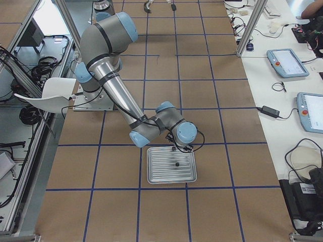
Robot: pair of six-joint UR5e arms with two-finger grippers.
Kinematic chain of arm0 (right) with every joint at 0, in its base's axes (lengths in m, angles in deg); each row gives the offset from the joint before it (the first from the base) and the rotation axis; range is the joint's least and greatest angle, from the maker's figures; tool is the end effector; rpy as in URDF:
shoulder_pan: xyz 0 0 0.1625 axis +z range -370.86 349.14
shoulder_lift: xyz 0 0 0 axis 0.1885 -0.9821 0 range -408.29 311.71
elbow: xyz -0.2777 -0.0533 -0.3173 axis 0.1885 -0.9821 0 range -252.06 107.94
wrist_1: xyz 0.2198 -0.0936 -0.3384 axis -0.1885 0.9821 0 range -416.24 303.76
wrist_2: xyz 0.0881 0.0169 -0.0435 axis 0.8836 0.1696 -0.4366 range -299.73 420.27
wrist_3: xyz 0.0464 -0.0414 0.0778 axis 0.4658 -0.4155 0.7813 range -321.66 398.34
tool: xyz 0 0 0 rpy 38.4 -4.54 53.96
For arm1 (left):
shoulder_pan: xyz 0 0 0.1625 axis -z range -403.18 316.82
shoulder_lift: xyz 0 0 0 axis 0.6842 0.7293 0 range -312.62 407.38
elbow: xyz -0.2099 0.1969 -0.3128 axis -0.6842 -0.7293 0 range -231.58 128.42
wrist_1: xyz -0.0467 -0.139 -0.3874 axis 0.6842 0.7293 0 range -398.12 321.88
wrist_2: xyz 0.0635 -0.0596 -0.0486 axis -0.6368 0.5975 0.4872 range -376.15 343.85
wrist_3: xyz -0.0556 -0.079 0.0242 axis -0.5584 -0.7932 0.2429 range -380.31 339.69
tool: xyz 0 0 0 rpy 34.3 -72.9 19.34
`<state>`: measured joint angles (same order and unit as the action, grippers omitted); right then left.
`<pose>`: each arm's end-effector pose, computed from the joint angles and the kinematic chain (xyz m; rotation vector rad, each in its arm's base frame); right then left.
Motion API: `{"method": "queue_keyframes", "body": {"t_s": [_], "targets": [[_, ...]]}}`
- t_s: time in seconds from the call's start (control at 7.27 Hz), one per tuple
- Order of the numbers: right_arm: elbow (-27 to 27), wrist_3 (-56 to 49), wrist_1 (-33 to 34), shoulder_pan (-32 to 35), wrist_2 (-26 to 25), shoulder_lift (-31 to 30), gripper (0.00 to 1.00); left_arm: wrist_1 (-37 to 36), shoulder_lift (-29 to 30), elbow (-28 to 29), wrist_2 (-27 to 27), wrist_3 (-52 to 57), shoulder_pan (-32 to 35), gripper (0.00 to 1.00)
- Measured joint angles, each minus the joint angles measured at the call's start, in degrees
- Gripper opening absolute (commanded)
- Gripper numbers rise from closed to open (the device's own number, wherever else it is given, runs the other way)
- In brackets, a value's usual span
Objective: Place bearing gear from tray to pile
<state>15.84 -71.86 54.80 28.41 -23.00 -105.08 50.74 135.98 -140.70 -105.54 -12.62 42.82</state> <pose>-0.4109 -0.5234 0.2005 -1.4481 2.5657 -0.1277 -0.1001 -0.4952 0.5095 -0.1015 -3.1340 0.0949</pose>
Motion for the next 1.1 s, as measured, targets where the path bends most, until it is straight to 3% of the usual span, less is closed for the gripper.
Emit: {"method": "queue_keyframes", "body": {"t_s": [0.83, 1.1], "targets": [[-0.24, -7.83, 0.28, -0.07, -4.15, 1.9, 0.85, 0.0, 0.0, 0.0, 0.0, 0.03, 0.04, 1.0], [0.06, -8.54, 0.2, -0.07, -4.19, 1.92, 0.66, 0.0, 0.0, 0.0, 0.0, -0.03, 0.04, 1.0]]}}
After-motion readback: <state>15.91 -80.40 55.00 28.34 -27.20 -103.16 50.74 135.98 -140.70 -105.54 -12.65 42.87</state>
